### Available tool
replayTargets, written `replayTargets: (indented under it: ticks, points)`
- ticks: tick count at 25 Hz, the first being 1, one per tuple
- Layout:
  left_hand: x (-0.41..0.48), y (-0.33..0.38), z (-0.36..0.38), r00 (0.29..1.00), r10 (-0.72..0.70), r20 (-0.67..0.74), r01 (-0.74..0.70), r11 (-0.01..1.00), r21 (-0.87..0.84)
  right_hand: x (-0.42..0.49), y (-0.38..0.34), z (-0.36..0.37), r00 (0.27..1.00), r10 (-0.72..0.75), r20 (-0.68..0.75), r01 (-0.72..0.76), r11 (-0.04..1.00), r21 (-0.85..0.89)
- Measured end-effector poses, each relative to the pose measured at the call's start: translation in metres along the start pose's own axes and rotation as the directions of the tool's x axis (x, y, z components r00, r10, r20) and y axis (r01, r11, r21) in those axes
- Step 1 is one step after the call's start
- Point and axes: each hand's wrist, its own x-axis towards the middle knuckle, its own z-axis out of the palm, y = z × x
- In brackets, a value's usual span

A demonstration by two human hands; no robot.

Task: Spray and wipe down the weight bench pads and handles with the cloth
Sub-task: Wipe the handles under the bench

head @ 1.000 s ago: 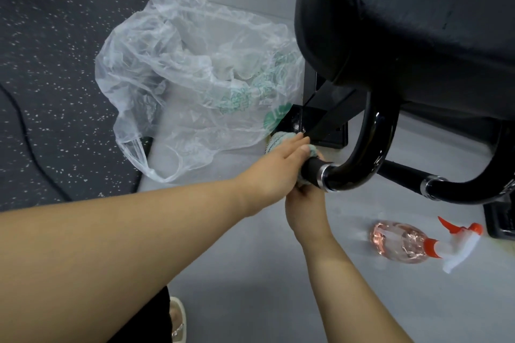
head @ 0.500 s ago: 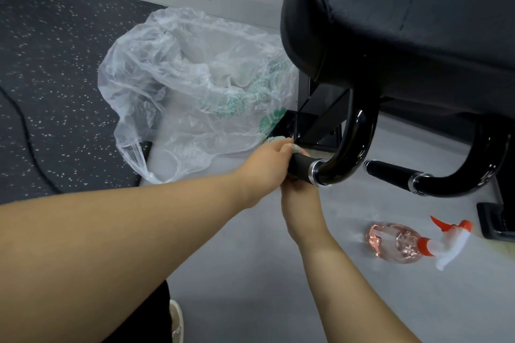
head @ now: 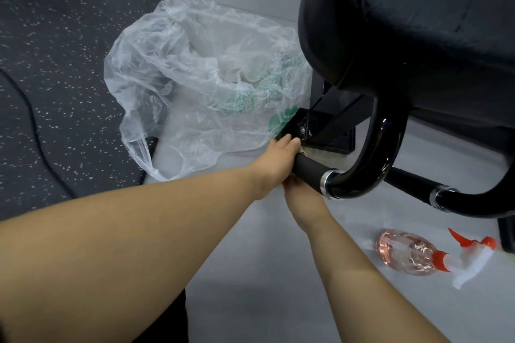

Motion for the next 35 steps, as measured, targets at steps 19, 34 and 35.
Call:
replayTargets:
  ticks: [19,34,35]
  points:
    - [-0.013,0.020,0.007,0.996,-0.089,0.017,0.090,0.988,-0.127,-0.026,-0.016,0.016,0.977,0.041,-0.209,0.200,0.161,0.966]
    - [-0.043,0.019,-0.002,0.988,0.089,0.128,-0.121,0.954,0.274,-0.007,-0.014,0.026,0.997,0.065,0.045,-0.049,0.066,0.997]
    - [-0.044,0.019,0.000,0.990,0.086,0.116,-0.115,0.957,0.268,-0.010,-0.017,0.024,0.997,0.038,0.066,-0.066,0.010,0.998]
